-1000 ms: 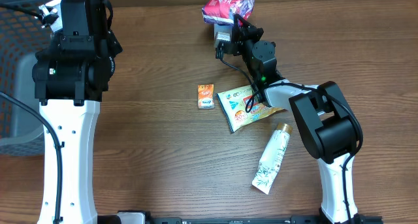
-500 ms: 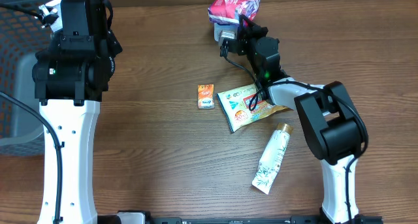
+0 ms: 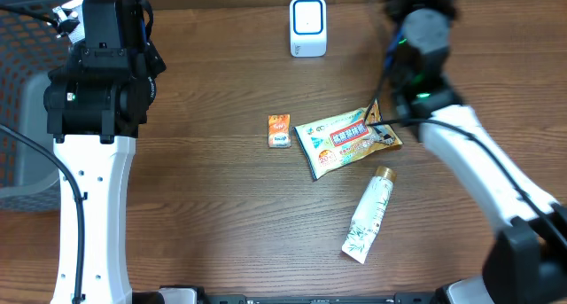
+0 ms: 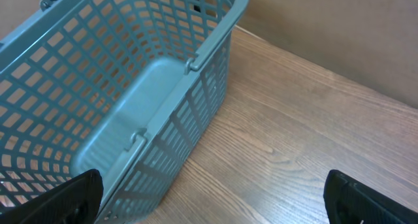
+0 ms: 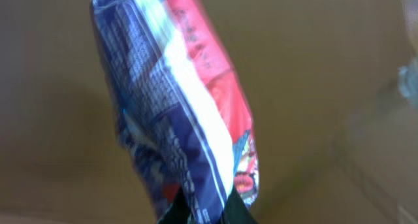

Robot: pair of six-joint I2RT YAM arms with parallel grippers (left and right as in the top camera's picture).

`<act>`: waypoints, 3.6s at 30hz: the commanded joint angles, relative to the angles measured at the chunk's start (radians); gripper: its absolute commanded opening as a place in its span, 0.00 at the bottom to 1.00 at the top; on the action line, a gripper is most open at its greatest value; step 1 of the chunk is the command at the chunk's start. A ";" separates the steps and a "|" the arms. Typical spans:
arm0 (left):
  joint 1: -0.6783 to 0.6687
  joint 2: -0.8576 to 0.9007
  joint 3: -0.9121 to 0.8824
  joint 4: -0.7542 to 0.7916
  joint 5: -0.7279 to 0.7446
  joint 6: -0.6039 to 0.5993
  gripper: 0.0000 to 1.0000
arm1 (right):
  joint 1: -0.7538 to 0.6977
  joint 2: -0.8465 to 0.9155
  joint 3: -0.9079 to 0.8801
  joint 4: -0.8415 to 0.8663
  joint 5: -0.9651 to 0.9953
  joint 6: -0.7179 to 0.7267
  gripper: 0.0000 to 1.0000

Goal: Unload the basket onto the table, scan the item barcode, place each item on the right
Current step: 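Move the package right and drop it at the table's right edge, then reach the right gripper back to the snack bag and grasp it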

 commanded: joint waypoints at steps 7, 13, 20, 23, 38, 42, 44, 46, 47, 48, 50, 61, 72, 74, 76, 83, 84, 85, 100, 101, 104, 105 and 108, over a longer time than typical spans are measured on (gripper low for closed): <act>0.006 0.005 0.010 0.000 -0.013 -0.006 1.00 | -0.327 -0.042 0.005 -0.842 -0.015 1.082 0.04; 0.006 0.005 0.010 0.000 -0.013 -0.006 1.00 | -0.609 -0.037 0.005 -0.896 -0.263 1.198 0.04; 0.006 0.005 0.010 0.000 -0.013 -0.006 1.00 | -0.934 -0.019 0.001 -0.879 -0.673 1.317 0.04; 0.006 0.005 0.010 0.000 -0.013 -0.006 1.00 | -1.038 0.010 0.002 -0.857 -0.874 1.337 0.04; 0.006 0.005 0.010 0.000 -0.013 -0.006 1.00 | -1.139 0.177 0.001 -0.946 -1.031 1.357 0.47; 0.006 0.005 0.010 0.000 -0.013 -0.006 1.00 | -1.155 0.131 0.001 -0.959 -1.020 1.357 0.93; 0.006 0.005 0.010 0.000 -0.013 -0.006 1.00 | -1.166 0.045 0.002 -0.959 -1.020 1.357 1.00; 0.006 0.005 0.010 0.000 -0.013 -0.006 1.00 | -1.165 -0.031 0.002 -0.963 -1.020 1.358 1.00; 0.006 0.005 0.010 0.000 -0.013 -0.006 1.00 | -1.163 -0.076 0.002 -0.969 -1.024 1.358 1.00; 0.006 0.005 0.010 0.000 -0.013 -0.006 1.00 | -1.154 -0.124 0.002 -0.978 -1.025 1.358 1.00; 0.006 0.005 0.010 0.000 -0.013 -0.006 1.00 | -1.131 -0.209 0.002 -0.998 -1.034 1.357 1.00; 0.006 0.005 0.010 0.000 -0.013 -0.006 1.00 | -0.747 -0.401 -0.002 -1.367 -1.077 1.312 1.00; 0.006 0.005 0.010 0.000 -0.013 -0.006 1.00 | -0.322 -0.380 -0.147 -1.428 -1.078 1.553 1.00; 0.006 0.005 0.010 0.000 -0.013 -0.006 1.00 | -0.269 -0.370 -0.198 -1.401 -1.000 1.636 1.00; 0.006 0.005 0.010 0.000 -0.013 -0.006 1.00 | -0.241 -0.354 -0.247 -1.353 -0.988 1.688 1.00; 0.006 0.005 0.010 0.000 -0.013 -0.006 1.00 | -0.069 -0.204 -0.305 -1.141 -1.030 1.702 1.00; 0.006 0.005 0.010 0.000 -0.013 -0.006 1.00 | -0.046 -0.186 -0.305 -1.123 -1.030 1.703 1.00; 0.006 0.005 0.010 0.000 -0.013 -0.006 1.00 | -0.022 -0.167 -0.305 -1.106 -1.028 1.706 1.00; 0.006 0.005 0.010 0.000 -0.013 -0.006 1.00 | 0.182 -0.062 -0.306 -1.058 -0.863 1.727 1.00; 0.006 0.005 0.010 0.000 -0.013 -0.006 1.00 | 0.187 -0.052 -0.306 -1.052 -0.862 1.752 1.00; 0.006 0.005 0.010 0.000 -0.013 -0.006 1.00 | 0.207 -0.002 -0.306 -1.001 -0.866 1.797 1.00; 0.006 0.005 0.010 0.000 -0.013 -0.006 1.00 | 0.214 0.015 -0.306 -0.980 -0.871 1.807 1.00; 0.006 0.005 0.010 0.000 -0.013 -0.006 1.00 | 0.240 0.087 -0.305 -0.879 -0.881 1.811 0.99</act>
